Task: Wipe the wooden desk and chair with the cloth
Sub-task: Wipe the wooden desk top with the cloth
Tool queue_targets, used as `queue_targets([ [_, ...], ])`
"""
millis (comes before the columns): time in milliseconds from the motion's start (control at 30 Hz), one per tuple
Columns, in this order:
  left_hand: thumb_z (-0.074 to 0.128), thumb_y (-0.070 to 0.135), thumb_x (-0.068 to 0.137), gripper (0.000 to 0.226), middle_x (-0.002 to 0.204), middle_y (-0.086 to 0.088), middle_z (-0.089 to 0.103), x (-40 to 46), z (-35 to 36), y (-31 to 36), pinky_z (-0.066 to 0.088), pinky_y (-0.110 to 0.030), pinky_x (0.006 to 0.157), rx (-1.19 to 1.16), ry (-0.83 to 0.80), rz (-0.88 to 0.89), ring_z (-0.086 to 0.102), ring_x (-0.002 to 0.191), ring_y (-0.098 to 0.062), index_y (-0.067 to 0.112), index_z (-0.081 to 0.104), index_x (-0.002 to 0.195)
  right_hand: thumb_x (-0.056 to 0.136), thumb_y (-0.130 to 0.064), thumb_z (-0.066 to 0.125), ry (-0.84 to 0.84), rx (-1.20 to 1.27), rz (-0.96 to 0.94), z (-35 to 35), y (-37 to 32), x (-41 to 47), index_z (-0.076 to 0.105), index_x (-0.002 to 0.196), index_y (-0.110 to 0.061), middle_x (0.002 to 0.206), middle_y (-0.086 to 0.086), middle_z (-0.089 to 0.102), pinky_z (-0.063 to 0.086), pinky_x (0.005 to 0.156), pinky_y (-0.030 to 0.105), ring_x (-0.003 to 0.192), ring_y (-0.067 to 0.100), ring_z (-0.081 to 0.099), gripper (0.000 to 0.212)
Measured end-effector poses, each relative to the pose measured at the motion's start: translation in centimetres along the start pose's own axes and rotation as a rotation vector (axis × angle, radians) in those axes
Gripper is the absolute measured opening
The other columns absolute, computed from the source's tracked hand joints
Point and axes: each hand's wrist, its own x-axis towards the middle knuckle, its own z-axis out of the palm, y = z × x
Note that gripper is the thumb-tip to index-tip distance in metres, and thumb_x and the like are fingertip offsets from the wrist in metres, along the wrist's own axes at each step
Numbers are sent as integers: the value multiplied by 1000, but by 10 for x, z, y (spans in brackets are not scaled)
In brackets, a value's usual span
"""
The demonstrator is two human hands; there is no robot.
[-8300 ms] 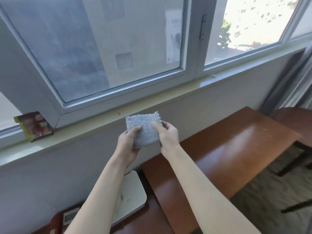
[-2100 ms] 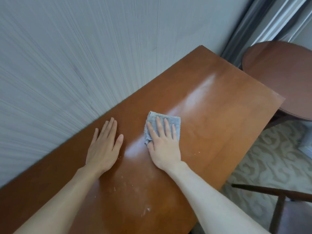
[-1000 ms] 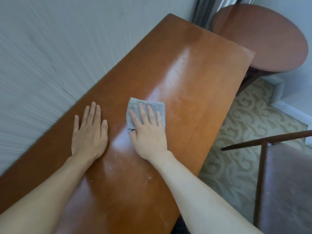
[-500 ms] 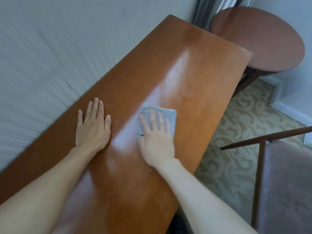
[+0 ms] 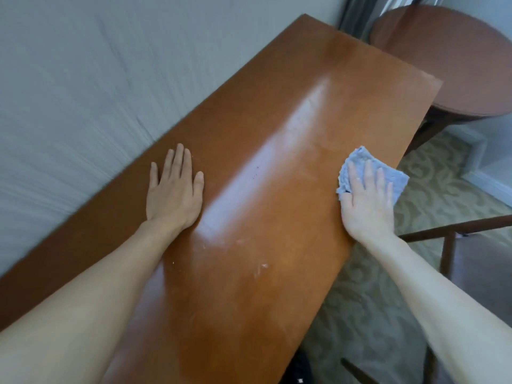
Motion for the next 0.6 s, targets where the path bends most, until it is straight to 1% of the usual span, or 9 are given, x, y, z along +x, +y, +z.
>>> queue_targets([
  [67,6,47,107,68,175,0,-5,-1,-1,1,-2,-47,130,-10,-15,6,-7,161,-15,13,2,166,90,-42,14,49,-7,-74,8,-35,-22,16,163,-27,171,11,12,6,127,53,157,35,8,75],
  [167,8,46,108,67,175,0,-5,-1,0,0,-3,-46,130,-15,-16,9,-7,161,-15,13,2,165,91,-40,26,65,34,-337,27,-115,-76,30,160,-25,169,12,22,13,127,54,157,34,15,71],
  [233,11,45,109,66,175,0,-4,2,-2,-1,-4,-46,130,-42,-28,19,-6,161,-15,12,4,165,94,-41,34,53,70,-513,40,-170,-110,32,160,-23,170,10,21,11,127,53,158,34,12,68],
  [300,11,43,109,65,175,0,-4,0,-6,-9,-3,-43,130,-113,-50,57,-6,160,-14,12,5,165,98,-43,37,-6,83,-614,47,-206,-134,30,160,-22,171,9,17,8,127,53,158,33,7,66],
  [367,9,45,108,66,175,0,0,-9,-11,-27,0,-39,130,-151,-31,95,-2,160,-12,12,8,165,99,-44,34,-42,82,-658,48,-211,-135,27,161,-24,171,7,16,8,128,53,159,31,5,65],
  [433,6,50,105,72,174,0,9,-22,-15,-51,5,-38,130,-142,36,103,5,160,-12,11,15,165,99,-44,31,-39,70,-660,44,-197,-116,23,162,-27,171,5,16,8,128,52,159,30,6,66],
  [500,8,52,104,73,173,0,14,-36,-20,-75,6,-36,130,-124,70,94,10,160,-13,12,21,164,96,-42,28,-12,53,-598,37,-186,-85,24,162,-29,171,5,17,8,128,52,158,30,9,67],
  [600,9,52,106,71,173,0,12,-49,-17,-104,3,-33,129,-81,60,59,8,160,-13,12,18,165,91,-47,14,-14,32,-480,25,-188,-33,21,162,-29,172,5,13,2,128,49,159,30,6,73],
])
